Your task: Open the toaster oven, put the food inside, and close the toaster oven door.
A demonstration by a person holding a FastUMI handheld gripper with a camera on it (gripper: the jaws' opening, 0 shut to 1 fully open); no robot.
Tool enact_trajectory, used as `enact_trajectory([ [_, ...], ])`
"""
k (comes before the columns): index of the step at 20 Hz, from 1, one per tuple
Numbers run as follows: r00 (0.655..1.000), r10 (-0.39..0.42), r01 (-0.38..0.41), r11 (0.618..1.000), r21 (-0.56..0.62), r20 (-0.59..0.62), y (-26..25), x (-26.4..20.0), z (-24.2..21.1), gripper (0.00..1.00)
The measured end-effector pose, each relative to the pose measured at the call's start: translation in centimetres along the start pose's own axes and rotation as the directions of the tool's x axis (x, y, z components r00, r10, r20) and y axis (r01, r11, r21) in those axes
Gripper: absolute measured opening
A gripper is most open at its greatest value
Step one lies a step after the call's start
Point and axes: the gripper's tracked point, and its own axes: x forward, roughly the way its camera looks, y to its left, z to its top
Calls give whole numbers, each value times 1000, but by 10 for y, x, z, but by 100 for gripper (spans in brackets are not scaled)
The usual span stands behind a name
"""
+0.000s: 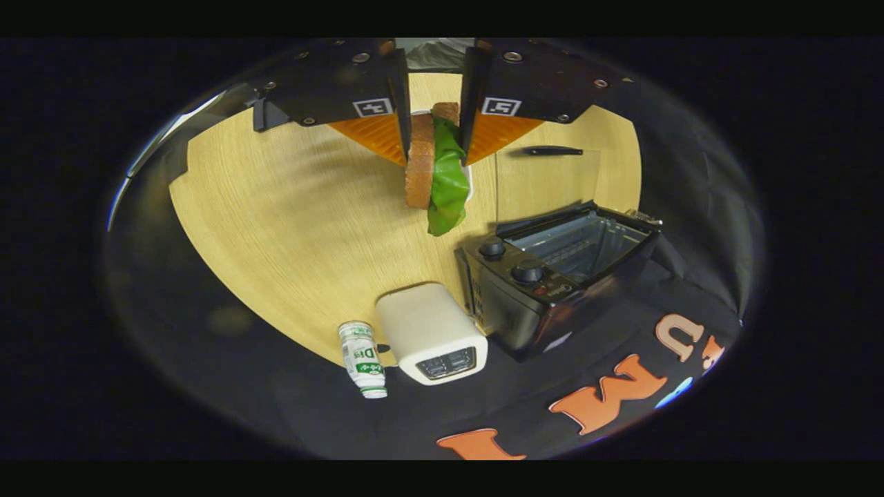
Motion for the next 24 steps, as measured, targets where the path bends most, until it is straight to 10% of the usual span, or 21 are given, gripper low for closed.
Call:
enact_trajectory([
  [7, 971, 154, -185, 968, 167, 180, 68, -11, 19, 32],
  [12, 923, 281, -357, 880, 315, 263, 126, 23, 15, 32],
  [24, 872, 280, -472, 699, 537, 402, 217, 123, 19, 32],
])
